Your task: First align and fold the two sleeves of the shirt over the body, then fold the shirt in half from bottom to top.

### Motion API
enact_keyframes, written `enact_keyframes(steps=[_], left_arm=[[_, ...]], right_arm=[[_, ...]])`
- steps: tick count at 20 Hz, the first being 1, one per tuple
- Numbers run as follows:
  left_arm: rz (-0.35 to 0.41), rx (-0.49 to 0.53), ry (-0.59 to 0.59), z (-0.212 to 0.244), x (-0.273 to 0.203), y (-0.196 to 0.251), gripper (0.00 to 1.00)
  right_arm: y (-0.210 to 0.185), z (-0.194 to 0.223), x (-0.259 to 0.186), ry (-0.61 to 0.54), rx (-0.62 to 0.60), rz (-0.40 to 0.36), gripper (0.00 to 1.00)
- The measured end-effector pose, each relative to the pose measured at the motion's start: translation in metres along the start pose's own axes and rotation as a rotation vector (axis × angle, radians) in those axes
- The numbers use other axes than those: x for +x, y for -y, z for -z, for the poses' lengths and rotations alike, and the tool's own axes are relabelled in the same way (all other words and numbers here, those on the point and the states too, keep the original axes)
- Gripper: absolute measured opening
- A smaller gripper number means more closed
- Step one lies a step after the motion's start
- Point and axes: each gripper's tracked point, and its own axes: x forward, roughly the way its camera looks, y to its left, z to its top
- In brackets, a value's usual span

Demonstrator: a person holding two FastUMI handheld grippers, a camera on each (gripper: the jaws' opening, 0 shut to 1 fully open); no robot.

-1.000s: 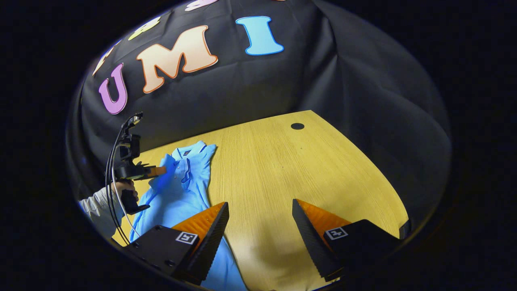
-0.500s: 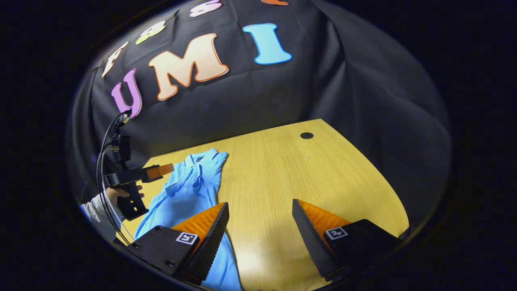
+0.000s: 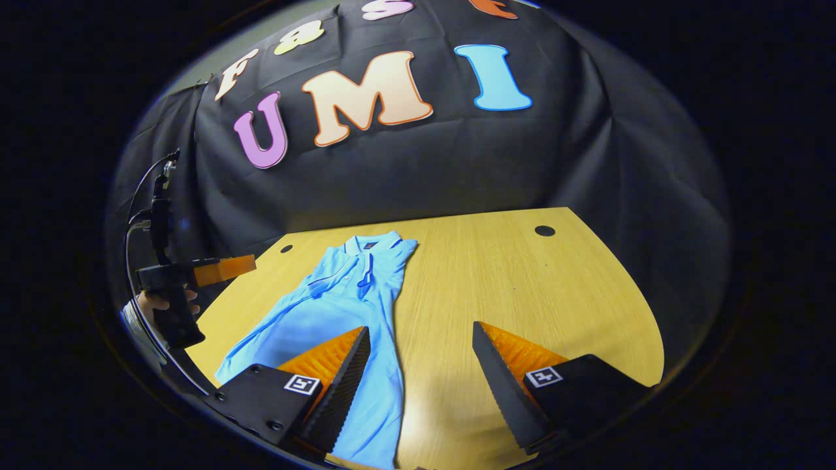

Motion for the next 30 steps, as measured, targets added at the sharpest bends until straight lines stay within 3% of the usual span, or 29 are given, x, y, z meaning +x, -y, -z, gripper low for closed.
enact_keyframes(steps=[8,13,17,26,28,30], left_arm=[[0.058,0.009,-0.095,0.09,-0.076,-0.031,0.96],[0.053,0.022,-0.172,0.148,-0.104,-0.052,0.96],[0.034,0.019,-0.242,0.192,-0.113,-0.061,0.96],[0.053,0.015,-0.327,0.247,-0.116,-0.055,0.96],[0.046,0.04,-0.331,0.252,-0.116,-0.056,0.97],[0.048,0.053,-0.322,0.252,-0.116,-0.056,0.97]], right_arm=[[-0.041,0.07,-0.047,-0.049,-0.02,0.064,0.98],[-0.059,0.116,-0.07,-0.1,-0.047,0.104,0.98],[-0.059,0.155,-0.074,-0.167,-0.031,0.152,0.98],[-0.055,0.205,-0.072,-0.265,-0.025,0.229,0.98],[-0.053,0.214,-0.072,-0.279,-0.03,0.238,0.94],[-0.052,0.22,-0.07,-0.292,-0.034,0.246,0.99]])
